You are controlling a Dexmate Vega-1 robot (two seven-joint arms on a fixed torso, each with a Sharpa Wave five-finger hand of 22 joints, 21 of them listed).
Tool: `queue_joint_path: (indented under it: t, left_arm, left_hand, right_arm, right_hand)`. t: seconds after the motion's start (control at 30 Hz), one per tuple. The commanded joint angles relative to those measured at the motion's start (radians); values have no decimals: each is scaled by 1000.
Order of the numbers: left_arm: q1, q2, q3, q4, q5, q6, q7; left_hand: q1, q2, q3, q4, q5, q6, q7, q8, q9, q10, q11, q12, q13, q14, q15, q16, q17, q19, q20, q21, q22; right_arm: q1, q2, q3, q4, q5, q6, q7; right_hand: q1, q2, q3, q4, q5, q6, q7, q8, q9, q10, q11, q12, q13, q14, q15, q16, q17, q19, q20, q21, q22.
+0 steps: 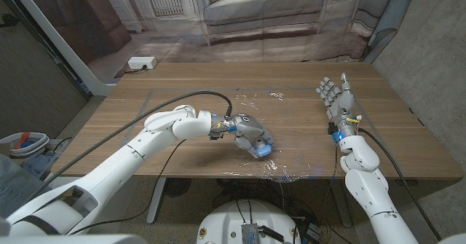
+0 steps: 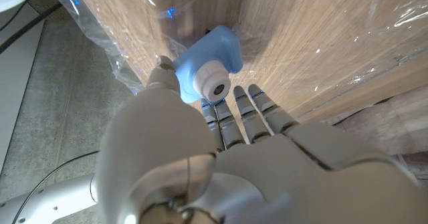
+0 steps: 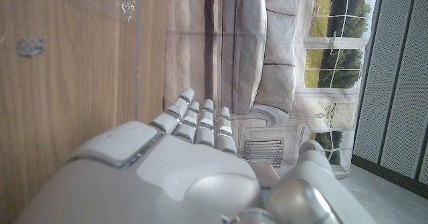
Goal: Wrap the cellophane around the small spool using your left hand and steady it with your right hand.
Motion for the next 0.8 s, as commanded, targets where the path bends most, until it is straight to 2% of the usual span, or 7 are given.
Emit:
queue_joint_path:
  t: [0.03,0.27,0.47,0.73,0.8]
  left_arm:
    - [-19,6,19,-23,27,41,-81]
    - [-13,10,10,-40,37,53,-72]
    - [-4,14,-5,-73,52,79,-66]
    - [29,15,-57,-126,2,142,-55]
    - [58,17,-83,-158,-18,188,-65]
  left_hand:
    - [-5,-14,-12,0,6,-33,10,-11,2,-38,10,-5,0,-35,-46,-6,-2,-26,-4,-9,1]
    - [-18,-15,-18,5,8,-63,13,-16,3,-73,14,-5,-3,-65,-43,-4,-4,-55,-3,-16,1]
    - [-49,-20,-32,20,9,-94,14,-19,3,-107,13,-5,-6,-97,-35,-4,-4,-90,2,-22,1]
    - [-98,-2,-44,52,12,-102,16,-14,3,-111,17,3,-8,-104,-33,5,-2,-101,7,-17,2]
    - [-104,1,-45,56,13,-104,18,-14,3,-111,16,5,-8,-104,-32,5,-2,-102,8,-16,2]
  right_arm:
    - [-6,6,-7,-3,-5,3,-9]
    - [-17,7,-6,-12,-10,5,-17]
    - [-26,4,-5,-23,-16,9,-22]
    - [-45,-10,-4,-54,-32,5,-28]
    - [-56,-15,-6,-68,-35,4,-26]
  right_hand:
    - [0,8,-1,1,-3,7,1,6,5,8,-2,3,3,7,0,-1,5,7,-6,-4,6]
    - [0,8,-1,1,-3,7,1,6,4,9,-2,3,3,7,-1,-2,5,8,-5,-5,6]
    - [1,8,-1,0,-3,8,0,6,4,9,-3,3,3,7,0,-2,5,9,-5,-6,6]
    - [3,10,-1,0,-3,8,0,5,4,8,0,3,3,7,0,-2,4,9,-4,-9,6]
    - [3,10,-1,-1,-3,8,0,5,4,8,-2,2,3,7,0,-2,4,9,-4,-10,6]
